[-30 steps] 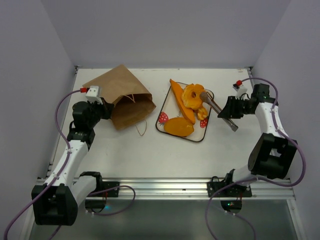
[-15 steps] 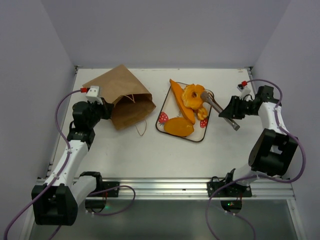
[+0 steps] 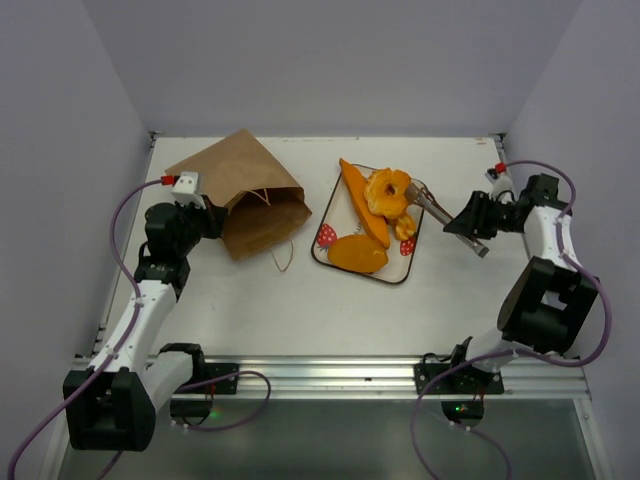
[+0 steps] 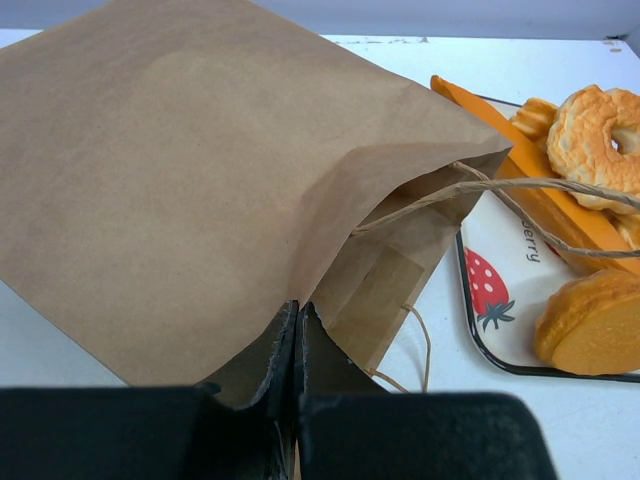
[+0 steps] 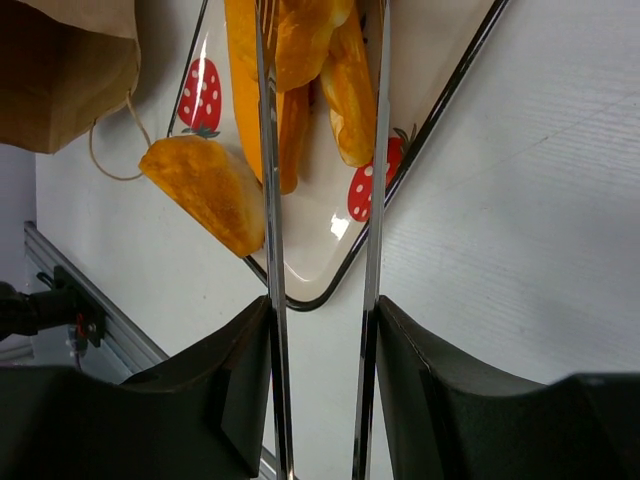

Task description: Take the fake bread out of the paper bag

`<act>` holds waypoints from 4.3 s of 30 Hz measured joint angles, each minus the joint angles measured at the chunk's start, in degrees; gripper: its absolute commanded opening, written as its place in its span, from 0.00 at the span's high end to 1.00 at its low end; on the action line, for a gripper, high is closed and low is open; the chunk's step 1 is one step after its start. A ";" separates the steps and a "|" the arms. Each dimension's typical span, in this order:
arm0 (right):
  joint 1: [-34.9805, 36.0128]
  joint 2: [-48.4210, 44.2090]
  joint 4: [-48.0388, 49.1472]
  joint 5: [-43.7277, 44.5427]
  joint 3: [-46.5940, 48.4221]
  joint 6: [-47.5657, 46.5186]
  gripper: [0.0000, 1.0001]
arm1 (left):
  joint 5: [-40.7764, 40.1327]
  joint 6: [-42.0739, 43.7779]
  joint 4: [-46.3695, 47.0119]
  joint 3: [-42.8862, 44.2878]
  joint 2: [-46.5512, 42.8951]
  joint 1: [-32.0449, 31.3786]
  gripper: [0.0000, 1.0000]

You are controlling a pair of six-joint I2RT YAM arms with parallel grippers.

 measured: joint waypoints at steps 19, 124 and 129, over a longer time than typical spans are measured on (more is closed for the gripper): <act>-3.93 -5.46 -1.20 -1.68 0.37 -1.77 0.54 | -0.02 0.07 0.00 0.00 -0.13 0.00 0.98; 72.22 9.90 39.30 51.60 4.59 16.65 0.58 | 12.09 -40.94 22.12 -6.84 0.42 0.33 0.99; 72.22 12.48 39.15 51.60 5.84 17.77 0.58 | 11.93 -43.10 23.61 -8.41 -0.09 0.33 0.98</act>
